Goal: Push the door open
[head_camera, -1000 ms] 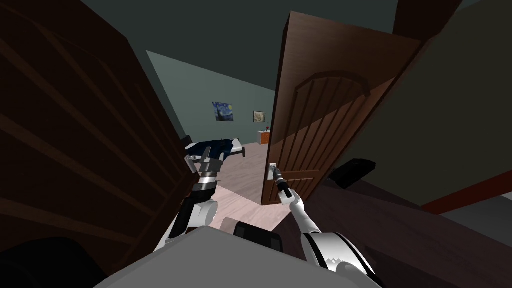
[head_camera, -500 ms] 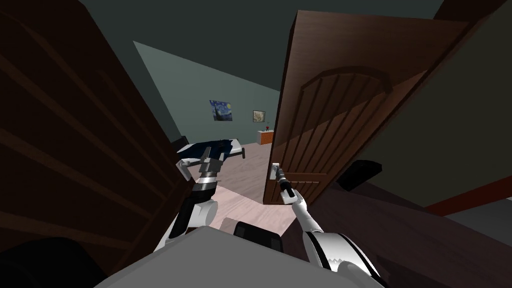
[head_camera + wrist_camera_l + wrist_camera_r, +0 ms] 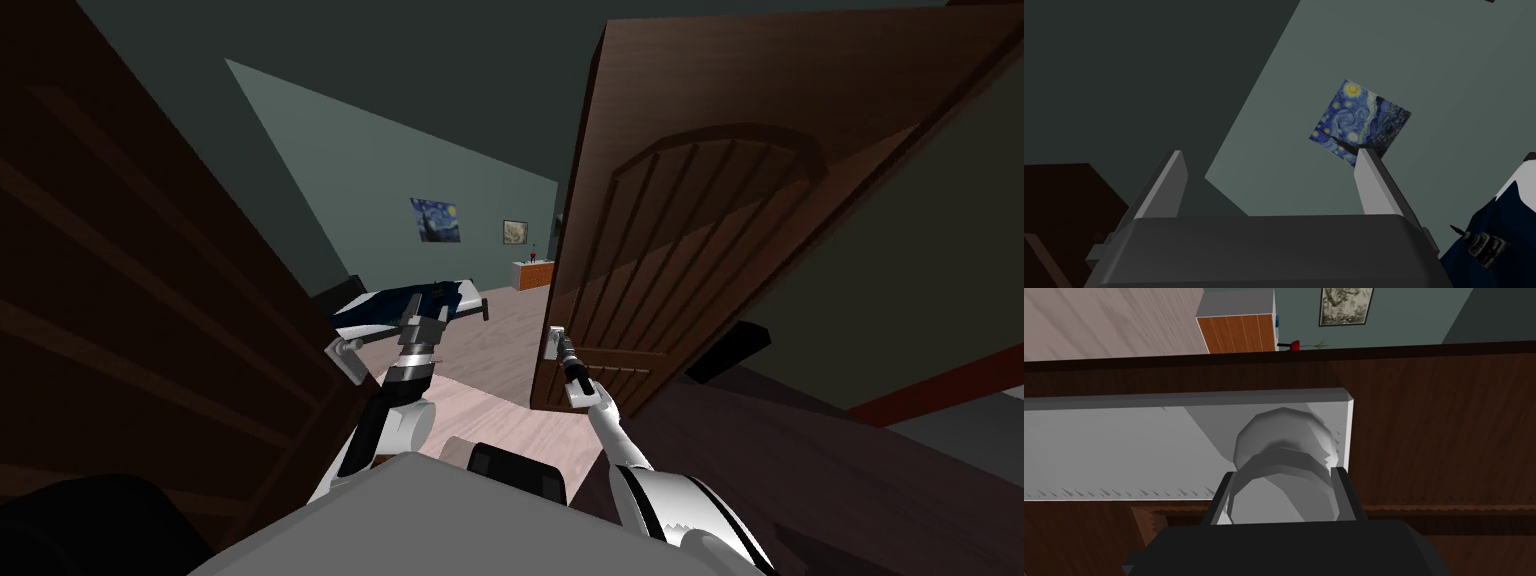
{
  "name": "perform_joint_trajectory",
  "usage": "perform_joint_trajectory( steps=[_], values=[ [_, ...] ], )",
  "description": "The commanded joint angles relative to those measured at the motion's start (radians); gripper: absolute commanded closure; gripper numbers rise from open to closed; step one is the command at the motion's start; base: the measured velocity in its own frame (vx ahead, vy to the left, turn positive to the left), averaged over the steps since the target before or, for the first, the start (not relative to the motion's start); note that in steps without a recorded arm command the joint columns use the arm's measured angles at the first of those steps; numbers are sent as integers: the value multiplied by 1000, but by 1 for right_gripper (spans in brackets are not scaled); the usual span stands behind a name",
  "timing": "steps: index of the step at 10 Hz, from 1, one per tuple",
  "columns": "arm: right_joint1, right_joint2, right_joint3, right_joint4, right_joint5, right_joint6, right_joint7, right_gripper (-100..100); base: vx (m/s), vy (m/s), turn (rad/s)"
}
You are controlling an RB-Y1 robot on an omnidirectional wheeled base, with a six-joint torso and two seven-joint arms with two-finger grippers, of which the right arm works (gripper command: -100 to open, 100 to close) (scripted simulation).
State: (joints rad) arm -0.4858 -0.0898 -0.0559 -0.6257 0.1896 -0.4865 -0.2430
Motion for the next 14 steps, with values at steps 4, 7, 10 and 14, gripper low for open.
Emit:
perform_joint_trajectory(
  steps=[4,7,10,14],
  values=[
    [-12,-24,-54,25,-24,-16,26,100,146,144,-64],
    [-9,-28,-77,24,-35,-13,38,100,82,82,-33],
    [-7,-32,-102,22,-48,-9,51,100,122,124,-65],
    [-4,-36,-131,21,-62,-6,67,100,138,117,-55]
  ],
)
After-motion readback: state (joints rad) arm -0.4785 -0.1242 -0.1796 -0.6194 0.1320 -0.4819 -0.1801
